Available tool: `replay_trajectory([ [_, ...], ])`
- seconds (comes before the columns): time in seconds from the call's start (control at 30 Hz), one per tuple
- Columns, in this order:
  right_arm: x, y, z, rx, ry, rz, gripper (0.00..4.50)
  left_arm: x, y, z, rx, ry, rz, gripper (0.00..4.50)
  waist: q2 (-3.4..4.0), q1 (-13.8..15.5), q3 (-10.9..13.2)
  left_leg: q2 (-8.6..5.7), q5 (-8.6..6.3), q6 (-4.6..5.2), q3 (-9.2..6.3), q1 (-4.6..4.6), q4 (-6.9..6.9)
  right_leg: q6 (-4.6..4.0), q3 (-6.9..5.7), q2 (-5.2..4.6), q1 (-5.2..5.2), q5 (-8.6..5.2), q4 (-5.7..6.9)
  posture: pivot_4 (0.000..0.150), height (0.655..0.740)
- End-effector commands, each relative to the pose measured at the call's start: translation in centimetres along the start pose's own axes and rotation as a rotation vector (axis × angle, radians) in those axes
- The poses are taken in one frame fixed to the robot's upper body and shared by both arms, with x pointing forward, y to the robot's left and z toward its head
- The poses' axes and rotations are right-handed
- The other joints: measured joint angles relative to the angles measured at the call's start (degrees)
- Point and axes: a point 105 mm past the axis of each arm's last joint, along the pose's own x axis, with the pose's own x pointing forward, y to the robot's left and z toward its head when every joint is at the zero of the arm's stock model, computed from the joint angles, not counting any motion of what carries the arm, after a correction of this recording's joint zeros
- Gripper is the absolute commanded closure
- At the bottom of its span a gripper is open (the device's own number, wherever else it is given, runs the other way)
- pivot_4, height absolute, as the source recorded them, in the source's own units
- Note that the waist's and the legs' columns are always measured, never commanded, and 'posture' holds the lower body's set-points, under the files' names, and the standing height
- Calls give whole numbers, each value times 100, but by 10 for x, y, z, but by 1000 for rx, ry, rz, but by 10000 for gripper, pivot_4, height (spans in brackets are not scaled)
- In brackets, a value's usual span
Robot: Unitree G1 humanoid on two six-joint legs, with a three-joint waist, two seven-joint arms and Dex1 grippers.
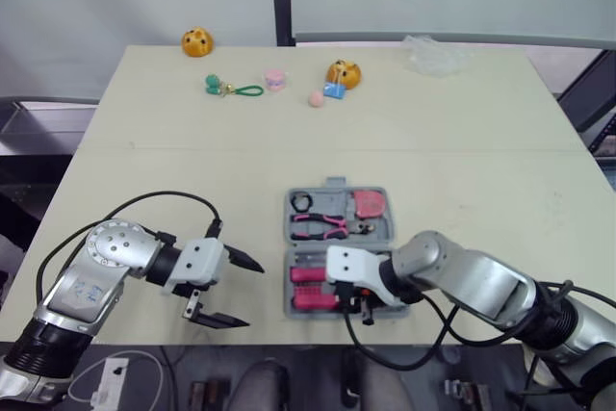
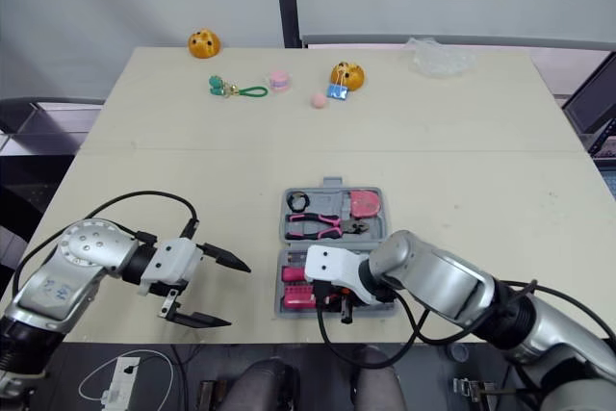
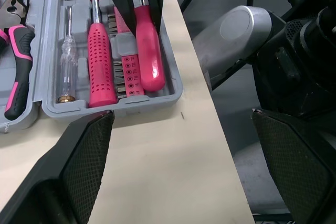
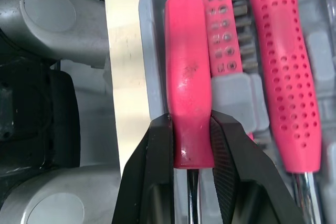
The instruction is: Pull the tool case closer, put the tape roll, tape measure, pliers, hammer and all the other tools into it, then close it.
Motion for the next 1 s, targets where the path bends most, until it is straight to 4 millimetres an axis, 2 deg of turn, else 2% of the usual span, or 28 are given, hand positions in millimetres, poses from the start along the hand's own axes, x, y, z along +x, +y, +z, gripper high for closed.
replay_trajectory([
  [0.03, 1, 5, 4, -35, -9, 23, 40702, 0, 1, 6, 29, -12, 6, 0, 0, -3, 0, 0, 0, 0, 0, 0, 0, 0, 1, 0, 0, 0, 0, 1500, 7400],
  [0.13, -1, 6, 7, -44, -18, 25, 40702, 0, 4, 9, 31, -22, 18, 0, 0, -4, 0, 0, 0, 0, 0, 0, 0, 0, 0, 0, 0, 0, 1, 1500, 7400],
  [0.2, -6, 2, 12, -65, -33, 5, 30326, 1, 4, 11, 27, -29, 19, 0, 0, -4, 0, 0, 0, 0, 0, 0, 0, 0, 0, 0, 0, 0, 1, 1500, 7400],
  [0.27, -17, -4, 21, -104, -68, -30, 23383, 1, 2, 11, 22, -31, 16, 0, 0, -6, 0, 0, 0, 0, 0, 0, 0, 0, 0, 1, 0, 0, 1, 1500, 7400],
  [0.37, -36, -4, 30, -193, -118, -41, 9218, 1, 3, 12, 18, -29, 15, 0, 0, -2, 0, 0, 0, 0, 0, 0, 2, 0, 0, 1, -1, 0, 3, 1500, 7400],
  [0.43, -46, 3, 38, -238, -206, -13, 9218, 1, 5, 13, 23, -33, 18, 0, -3, 11, -1, 0, 0, 0, -5, 0, 1, 0, 1, 0, 1, 0, 0, 1500, 7400],
  [0.5, -50, 3, 42, -210, -294, -11, 9218, 1, 7, 16, 28, -40, 20, 0, -7, 10, -4, 0, 0, 0, -10, 0, 0, 0, 2, 1, 4, 0, -3, 1500, 7400],
  [0.67, -44, 8, 29, -172, -485, 5, 9218, 4, 9, 22, 32, -61, 17, 0, -13, 19, -7, -2, 0, 0, -13, 0, 0, 1, 0, 1, 11, 0, -4, 1500, 7400],
  [0.73, -37, 11, 21, -138, -547, 16, 14431, 4, 9, 22, 31, -61, 15, 0, -14, 16, -7, -3, 0, 1, -12, 1, 1, 1, -3, 2, 14, 1, -4, 1500, 7400],
  [0.8, -28, 9, 14, -99, -588, 13, 22177, 4, 10, 22, 32, -62, 12, 0, -14, 14, -7, -2, 0, 1, -9, 7, 1, 1, -5, 4, 16, 1, -1, 1500, 7400],
  [0.93, -11, 2, -5, -67, -606, -14, 42919, 8, 13, 24, 38, -70, 10, 0, -14, 8, -7, 1, 0, 1, -5, 15, 2, 1, -3, 8, 20, 0, 2, 1500, 7400],
  [1.0, -5, -1, -11, -69, -601, -14, 44701, 9, 15, 26, 43, -77, 8, 0, -14, 7, -7, 0, 0, 1, -2, 16, 1, 1, -1, 7, 19, 0, 3, 1500, 7400],
])
